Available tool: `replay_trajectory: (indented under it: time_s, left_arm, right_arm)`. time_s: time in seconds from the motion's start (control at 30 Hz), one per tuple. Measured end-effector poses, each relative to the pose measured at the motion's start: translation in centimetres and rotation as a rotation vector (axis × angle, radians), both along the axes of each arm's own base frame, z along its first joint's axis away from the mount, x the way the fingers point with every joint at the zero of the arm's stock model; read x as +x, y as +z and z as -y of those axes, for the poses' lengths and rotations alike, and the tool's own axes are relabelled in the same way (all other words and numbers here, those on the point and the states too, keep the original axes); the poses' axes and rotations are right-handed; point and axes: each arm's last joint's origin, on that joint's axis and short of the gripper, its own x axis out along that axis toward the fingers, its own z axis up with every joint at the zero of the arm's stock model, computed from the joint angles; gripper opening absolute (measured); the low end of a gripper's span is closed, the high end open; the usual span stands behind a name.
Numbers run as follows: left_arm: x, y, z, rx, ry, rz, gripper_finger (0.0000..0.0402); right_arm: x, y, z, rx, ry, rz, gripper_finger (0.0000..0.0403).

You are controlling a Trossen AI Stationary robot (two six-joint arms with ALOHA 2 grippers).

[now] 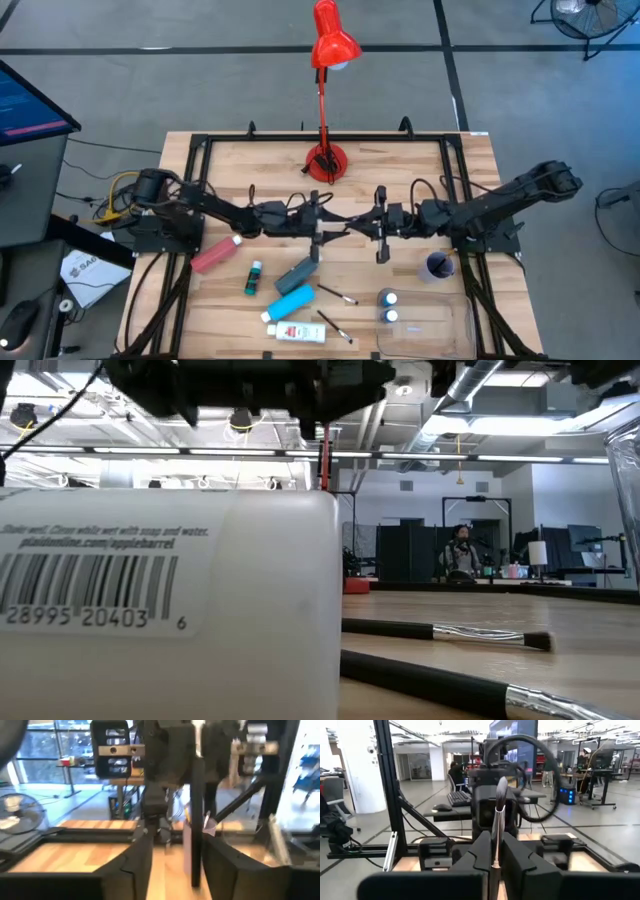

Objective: Pick & Place Paint Supplies
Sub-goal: Put the black silver paint brush into the purple cup

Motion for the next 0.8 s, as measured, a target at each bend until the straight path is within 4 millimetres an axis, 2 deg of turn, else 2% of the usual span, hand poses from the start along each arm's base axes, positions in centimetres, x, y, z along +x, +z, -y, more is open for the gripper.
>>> replay_trajectory:
  time_s: [0.13,0.27,0.53,0.67,0.8]
  left_arm:
    - [-1.2,1.5,0.6,0.015,0.038,-0.059,0.0183]
    - [-1.8,2.3,1.0,0.017,0.067,-0.072,0.0204]
    - [-1.8,2.0,1.0,0.019,0.07,-0.084,0.0201]
    - [-1.8,2.0,1.0,0.021,0.07,-0.083,0.0198]
    - [-1.7,2.0,0.8,0.021,0.074,-0.083,0.0198]
  right_arm:
    - [-1.2,0.7,0.1,0.024,-0.023,-0.032,0.0015]
    - [-2.5,1.1,-0.2,0.026,-0.022,-0.085,0.0013]
    - [-5.2,1.2,-1.4,0.038,0.037,-0.209,0.0012]
    - [-6.9,0.7,-2.3,0.012,-0.048,-0.29,0.0012]
    - [-8.6,0.8,-3.4,-0.008,-0.087,-0.295,0.0012]
